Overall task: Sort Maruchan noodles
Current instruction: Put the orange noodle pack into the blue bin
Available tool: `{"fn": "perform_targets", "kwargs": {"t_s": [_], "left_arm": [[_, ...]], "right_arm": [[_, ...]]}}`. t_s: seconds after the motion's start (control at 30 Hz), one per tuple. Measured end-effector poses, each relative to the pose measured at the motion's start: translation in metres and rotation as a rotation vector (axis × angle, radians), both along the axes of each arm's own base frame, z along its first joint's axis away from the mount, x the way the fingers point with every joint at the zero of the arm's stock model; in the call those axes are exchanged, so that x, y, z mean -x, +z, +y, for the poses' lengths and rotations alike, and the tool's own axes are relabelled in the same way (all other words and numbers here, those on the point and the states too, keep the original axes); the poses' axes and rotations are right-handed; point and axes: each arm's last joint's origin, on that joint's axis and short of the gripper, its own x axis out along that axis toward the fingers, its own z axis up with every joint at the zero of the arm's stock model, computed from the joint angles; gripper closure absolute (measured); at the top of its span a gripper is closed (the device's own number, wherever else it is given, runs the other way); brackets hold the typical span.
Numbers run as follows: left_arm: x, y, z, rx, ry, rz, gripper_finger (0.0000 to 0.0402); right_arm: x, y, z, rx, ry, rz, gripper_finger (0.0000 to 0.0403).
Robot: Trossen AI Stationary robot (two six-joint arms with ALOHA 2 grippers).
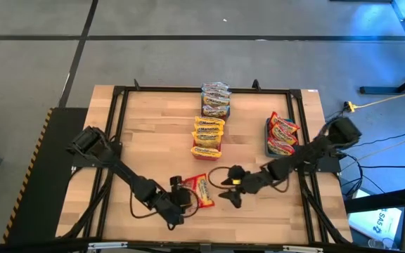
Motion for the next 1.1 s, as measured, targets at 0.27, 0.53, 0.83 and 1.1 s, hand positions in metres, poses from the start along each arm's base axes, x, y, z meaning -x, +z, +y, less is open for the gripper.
{"fn": "perform_targets", "kwargs": {"t_s": [0.27, 0.53, 0.83, 1.1], "left_arm": [[-0.009, -0.032, -0.001, -0.05, 0.024, 0.023, 0.0209], [-0.013, -0.033, 0.0, -0.049, 0.02, -0.001, 0.0209], [-0.016, -0.032, 0.0, -0.045, 0.007, -0.027, 0.0209], [-0.018, -0.03, 0.002, -0.032, 0.002, -0.026, 0.0209]], "right_arm": [[-0.024, -0.035, -0.014, -0.231, -0.039, 0.075, 0.0123], [-0.033, -0.049, -0.026, -0.305, -0.095, 0.108, 0.0123], [-0.04, -0.059, -0.026, -0.329, -0.122, 0.135, 0.0123], [-0.062, -0.06, -0.022, -0.298, -0.088, 0.11, 0.0123]]}}
